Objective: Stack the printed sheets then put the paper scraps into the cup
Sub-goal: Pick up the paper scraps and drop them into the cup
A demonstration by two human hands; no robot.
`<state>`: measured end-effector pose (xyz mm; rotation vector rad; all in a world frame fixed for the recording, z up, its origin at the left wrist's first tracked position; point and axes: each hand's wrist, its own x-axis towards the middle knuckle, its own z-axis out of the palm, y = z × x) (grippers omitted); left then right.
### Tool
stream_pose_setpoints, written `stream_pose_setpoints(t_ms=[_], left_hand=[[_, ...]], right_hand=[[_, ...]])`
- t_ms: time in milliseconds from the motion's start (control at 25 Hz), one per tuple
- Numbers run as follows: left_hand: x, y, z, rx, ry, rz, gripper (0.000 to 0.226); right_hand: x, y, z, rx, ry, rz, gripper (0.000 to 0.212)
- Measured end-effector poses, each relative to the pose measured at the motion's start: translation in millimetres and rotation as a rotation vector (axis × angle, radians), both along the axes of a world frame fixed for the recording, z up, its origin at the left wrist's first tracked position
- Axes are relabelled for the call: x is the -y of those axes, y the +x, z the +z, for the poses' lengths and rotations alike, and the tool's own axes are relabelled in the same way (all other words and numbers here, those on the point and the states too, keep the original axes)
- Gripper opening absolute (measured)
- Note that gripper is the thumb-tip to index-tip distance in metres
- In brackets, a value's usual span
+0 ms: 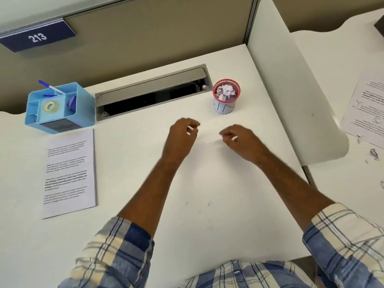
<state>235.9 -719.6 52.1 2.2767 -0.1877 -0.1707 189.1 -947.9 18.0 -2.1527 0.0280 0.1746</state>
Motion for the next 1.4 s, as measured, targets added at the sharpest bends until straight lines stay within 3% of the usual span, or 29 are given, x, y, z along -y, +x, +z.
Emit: stream_pose_setpoints(t_ms=[120,400,720,920,1120,1400], left_hand=[[-33,-49,-19,-0.09,0.073,-0.011,0.018],[-81,-147,-60,-0.178,0.212,-0.057,0.018],[-96,-210,-82,-0.156,0.269,-0.205,0.036],[-101,-224,-83,-0.14,0.247,-0.233,0.025],[-101,-230,-82,-0.103,0.222,-0.176,0.033],[-96,-232,-83,-0.098,0.278,-0.186,0.027]], right_hand=[[-18,-40,-19,-0.137,-0.085,0.181,0.025],[-63,-112,-42,-0.097,-0.319,0.522,0.039],[-87,-174,-41,-0.01,-0.371,0.639,0.057],[-82,-188,-40,-0.073,-0.253,0.708,0.056],[-72,-188,-37,-0.08,-0.224,0.404,0.053],[-81,-210,-43,0.07,-0.387,0.735,0.046]])
